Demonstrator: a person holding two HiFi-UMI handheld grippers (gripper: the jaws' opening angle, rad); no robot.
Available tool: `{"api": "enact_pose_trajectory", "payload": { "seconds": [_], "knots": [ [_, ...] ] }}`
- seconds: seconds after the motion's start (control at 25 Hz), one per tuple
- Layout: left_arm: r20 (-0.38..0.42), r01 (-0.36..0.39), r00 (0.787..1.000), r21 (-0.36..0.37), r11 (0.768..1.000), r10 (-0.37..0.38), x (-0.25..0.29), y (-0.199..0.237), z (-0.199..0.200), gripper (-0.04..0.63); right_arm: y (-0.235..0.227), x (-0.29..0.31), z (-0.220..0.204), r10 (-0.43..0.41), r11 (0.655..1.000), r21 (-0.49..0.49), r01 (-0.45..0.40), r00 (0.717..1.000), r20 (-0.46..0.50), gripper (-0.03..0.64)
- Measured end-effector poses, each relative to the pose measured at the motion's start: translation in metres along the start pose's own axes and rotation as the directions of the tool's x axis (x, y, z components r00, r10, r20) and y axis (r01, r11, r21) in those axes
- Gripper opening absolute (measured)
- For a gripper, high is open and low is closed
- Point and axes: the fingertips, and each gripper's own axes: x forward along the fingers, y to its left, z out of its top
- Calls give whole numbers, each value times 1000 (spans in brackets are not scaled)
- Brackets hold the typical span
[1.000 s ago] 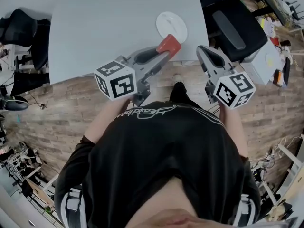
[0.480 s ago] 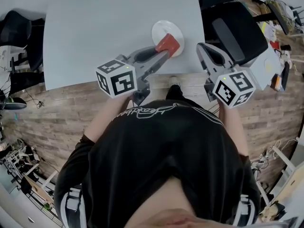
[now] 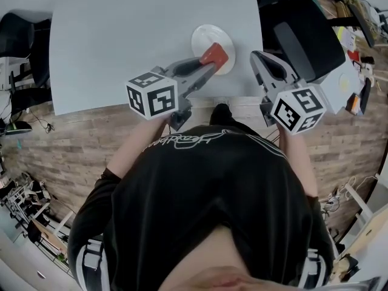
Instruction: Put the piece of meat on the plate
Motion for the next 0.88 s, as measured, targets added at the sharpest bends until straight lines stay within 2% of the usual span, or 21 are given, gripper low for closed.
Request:
{"api": "enact_pose_trajectory", "payload": {
  "seconds": [0.24, 0.4, 0.72, 0.88],
  "knots": [
    [-45, -39, 998, 47, 998, 41, 14, 14, -8, 91, -10, 9, -12, -4, 1000, 9, 4, 1000, -31, 9],
    [-80, -58, 995, 105, 993, 67, 23, 22, -15, 91, -15, 16, -24, -5, 1000, 14, 6, 998, -64, 9],
    [-137, -70, 987, 112, 991, 85, 35, 42, -29, 91, -21, 27, -36, -10, 1000, 28, 13, 995, -100, 9],
    [-159, -55, 985, 104, 993, 71, 41, 49, -35, 91, -25, 30, -41, -17, 999, 32, 20, 993, -115, 9]
  ]
}}
